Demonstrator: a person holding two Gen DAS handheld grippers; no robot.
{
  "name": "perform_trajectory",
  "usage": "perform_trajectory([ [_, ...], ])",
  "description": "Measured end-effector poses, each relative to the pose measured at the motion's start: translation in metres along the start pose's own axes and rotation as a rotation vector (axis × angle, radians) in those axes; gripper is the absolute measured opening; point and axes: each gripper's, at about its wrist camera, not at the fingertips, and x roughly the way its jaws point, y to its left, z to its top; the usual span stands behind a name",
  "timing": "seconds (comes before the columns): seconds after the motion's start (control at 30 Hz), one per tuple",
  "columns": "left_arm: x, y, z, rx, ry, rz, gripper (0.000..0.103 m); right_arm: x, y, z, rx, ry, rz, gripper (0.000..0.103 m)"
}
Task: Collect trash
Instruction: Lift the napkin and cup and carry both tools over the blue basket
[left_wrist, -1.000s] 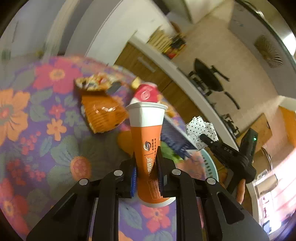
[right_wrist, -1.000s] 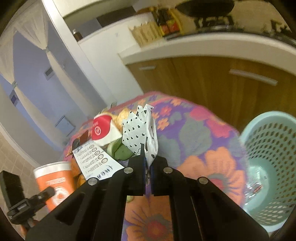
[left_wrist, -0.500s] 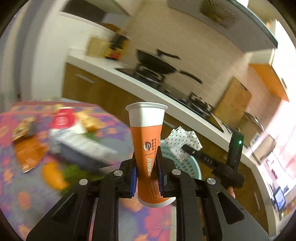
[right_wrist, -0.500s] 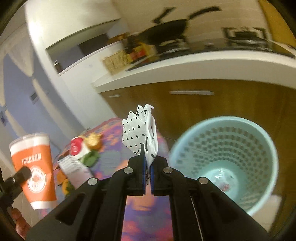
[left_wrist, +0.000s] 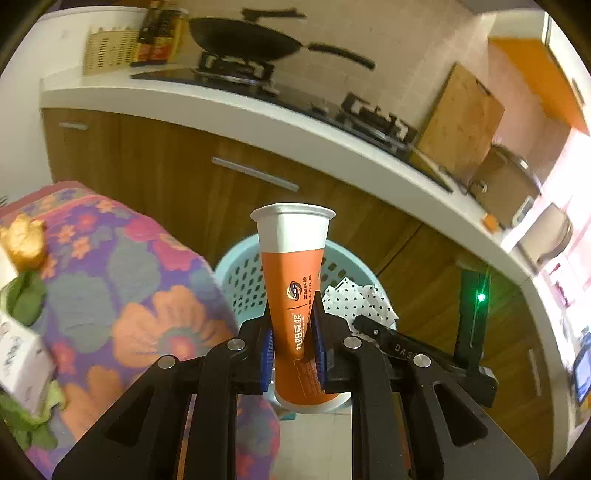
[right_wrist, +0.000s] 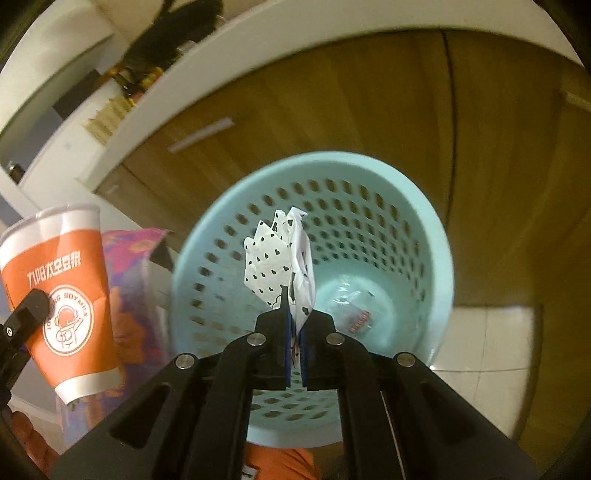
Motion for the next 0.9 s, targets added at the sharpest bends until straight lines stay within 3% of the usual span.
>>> perform_trajectory([
  [0.23,0.024,-0.007,-0.001,0.028,0.025,-0.001,0.016,0.009,-0.014,-0.002,0.021,0.019,-0.025,0.002],
  [0.5,0.014,0.002,-0.008,0.01,-0.006,-0.027,0.016,-0.008,-0.003,0.0,-0.019,-0.054,0.032,0.002],
  [0.73,-0.072,0.028,-0.016,-0.016,-0.153,-0.049,0.016,-0.044,0.043,-0.001,-0.151,-0.152,0.173,0.002],
  [0.9,-0.11,0.051,-0.011,-0.024,-0.215,0.005,0.016,-0.045,0.074,0.008,-0.217,-0.178,0.17,0.002],
])
